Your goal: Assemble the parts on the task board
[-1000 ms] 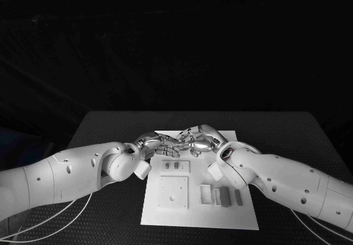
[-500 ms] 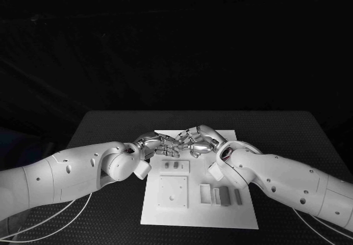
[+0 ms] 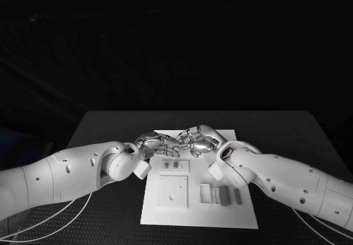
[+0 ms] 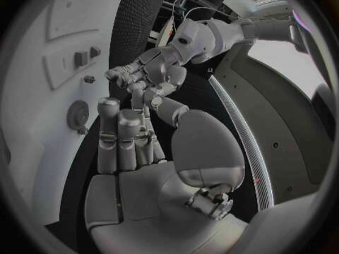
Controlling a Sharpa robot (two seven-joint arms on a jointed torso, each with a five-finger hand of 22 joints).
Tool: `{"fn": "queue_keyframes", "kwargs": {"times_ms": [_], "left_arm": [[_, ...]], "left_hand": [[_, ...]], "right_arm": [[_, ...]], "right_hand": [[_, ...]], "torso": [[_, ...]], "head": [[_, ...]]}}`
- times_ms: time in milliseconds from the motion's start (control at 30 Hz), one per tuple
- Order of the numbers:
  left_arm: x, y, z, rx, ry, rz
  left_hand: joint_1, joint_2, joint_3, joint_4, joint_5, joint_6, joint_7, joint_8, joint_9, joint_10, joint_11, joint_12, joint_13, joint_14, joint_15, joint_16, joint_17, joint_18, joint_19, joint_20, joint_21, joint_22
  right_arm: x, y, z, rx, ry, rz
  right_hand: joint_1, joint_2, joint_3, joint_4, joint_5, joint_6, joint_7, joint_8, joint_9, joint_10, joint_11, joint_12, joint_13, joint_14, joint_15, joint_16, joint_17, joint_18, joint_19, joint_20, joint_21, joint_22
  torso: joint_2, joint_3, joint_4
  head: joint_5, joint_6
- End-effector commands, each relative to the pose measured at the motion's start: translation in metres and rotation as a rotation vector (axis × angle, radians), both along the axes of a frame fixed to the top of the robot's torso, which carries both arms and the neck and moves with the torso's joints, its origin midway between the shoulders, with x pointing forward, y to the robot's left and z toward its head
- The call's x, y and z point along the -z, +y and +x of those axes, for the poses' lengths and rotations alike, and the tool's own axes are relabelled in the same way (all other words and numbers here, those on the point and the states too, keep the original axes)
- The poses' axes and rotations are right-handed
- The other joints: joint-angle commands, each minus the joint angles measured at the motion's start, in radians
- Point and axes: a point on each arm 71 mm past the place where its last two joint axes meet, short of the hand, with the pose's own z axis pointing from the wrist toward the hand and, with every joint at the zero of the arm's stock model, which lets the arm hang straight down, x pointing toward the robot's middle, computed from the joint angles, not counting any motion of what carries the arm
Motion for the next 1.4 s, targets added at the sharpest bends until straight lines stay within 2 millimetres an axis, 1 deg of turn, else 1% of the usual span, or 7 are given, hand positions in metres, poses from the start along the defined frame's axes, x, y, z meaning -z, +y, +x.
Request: {"fn": "queue_keyframes", "kwargs": {"times_ms": [33,167,400,767,1233,1400], "left_arm": [[-0.0044,-0.0065,-0.0011,0.031,-0.01,-0.034],[-0.0042,-0.0057,-0.0007,0.028,-0.009,-0.031],[-0.004,-0.0054,-0.0009,0.031,-0.007,-0.031],[-0.0037,-0.0059,-0.0015,0.042,0.001,-0.032],[-0.0036,-0.006,-0.0024,0.055,0.007,-0.036],[-0.0034,-0.0049,-0.0022,0.053,0.008,-0.034]], "left_hand": [[0.008,0.003,0.007,-0.001,-0.004,-0.002,0.001,-0.006,0.002,-0.001,0.007,-0.006,0.001,-0.001,0.007,-0.005,0.002,-0.007,-0.002,0.004,0.004,0.002],[0.008,0.001,0.008,-0.001,-0.004,-0.003,0.002,-0.006,0.002,-0.001,0.007,-0.006,0.001,-0.001,0.007,-0.005,0.002,-0.007,-0.003,0.004,0.004,0.002],[0.007,-0.002,0.008,0.0,-0.004,-0.005,0.004,-0.007,0.002,-0.003,0.008,-0.008,0.002,-0.002,0.008,-0.007,0.003,-0.007,-0.003,0.005,0.005,0.002],[0.001,-0.001,0.011,0.001,-0.004,-0.016,0.011,-0.013,0.002,-0.013,0.013,-0.016,0.002,-0.006,0.01,-0.012,0.007,-0.007,-0.006,0.006,0.005,0.004],[0.023,0.01,0.058,0.002,-0.004,-0.032,0.018,-0.02,0.004,-0.027,0.018,-0.029,0.004,-0.008,0.011,-0.019,0.015,-0.007,-0.012,0.008,0.005,0.009],[0.026,0.011,0.073,0.002,-0.004,-0.035,0.021,-0.022,0.004,-0.03,0.019,-0.032,0.005,-0.009,0.012,-0.021,0.017,-0.007,-0.013,0.008,0.005,0.01]], "right_arm": [[0.0008,0.0014,-0.0013,0.001,0.002,0.022],[0.0009,0.001,-0.0013,0.0,0.003,0.022],[0.001,0.0009,-0.0015,-0.005,0.005,0.022],[0.0012,0.0001,-0.0012,-0.004,0.011,0.034],[0.0013,-0.0011,-0.0006,-0.003,0.01,0.037],[0.0013,-0.0015,-0.0006,-0.002,0.011,0.04]], "right_hand": [[-0.009,0.005,0.002,0.004,0.003,0.043,0.029,0.011,0.002,0.009,-0.005,0.002,0.002,0.0,-0.011,-0.005,0.0,0.092,0.006,-0.002,0.003,0.017],[-0.016,0.012,0.003,0.005,0.003,0.055,0.023,0.02,0.009,0.018,-0.009,0.004,0.005,0.002,-0.015,-0.006,-0.001,0.092,0.007,-0.003,0.002,0.016],[-0.021,0.021,0.006,0.004,0.003,0.063,0.019,0.029,0.019,0.023,-0.013,0.006,0.008,0.002,-0.019,-0.008,-0.002,0.092,0.007,-0.004,0.001,0.016],[-0.023,0.025,0.008,0.003,0.003,0.064,0.017,0.033,0.026,0.025,-0.014,0.006,0.01,0.002,-0.02,-0.01,-0.002,0.092,0.007,-0.004,0.0,0.016],[-0.028,0.032,0.011,0.004,0.003,0.065,0.016,0.039,0.035,0.028,-0.016,0.006,0.012,0.002,-0.021,-0.012,-0.003,0.092,0.006,-0.004,-0.001,0.016],[-0.03,0.034,0.012,0.005,0.003,0.064,0.016,0.041,0.039,0.028,-0.016,0.006,0.012,0.002,-0.022,-0.013,-0.003,0.092,0.006,-0.004,-0.001,0.016]], "torso": [[0.0,0.0004,0.0001],[0.0,0.0007,-0.0001],[0.0,0.0004,0.0001],[0.0,-0.0002,0.0004],[0.0,-0.0001,0.0003],[0.0,-0.0002,0.0006]], "head": [[-0.001,0.001],[-0.003,0.001],[-0.005,0.002],[-0.008,0.002],[-0.009,0.002],[-0.012,0.001]]}}
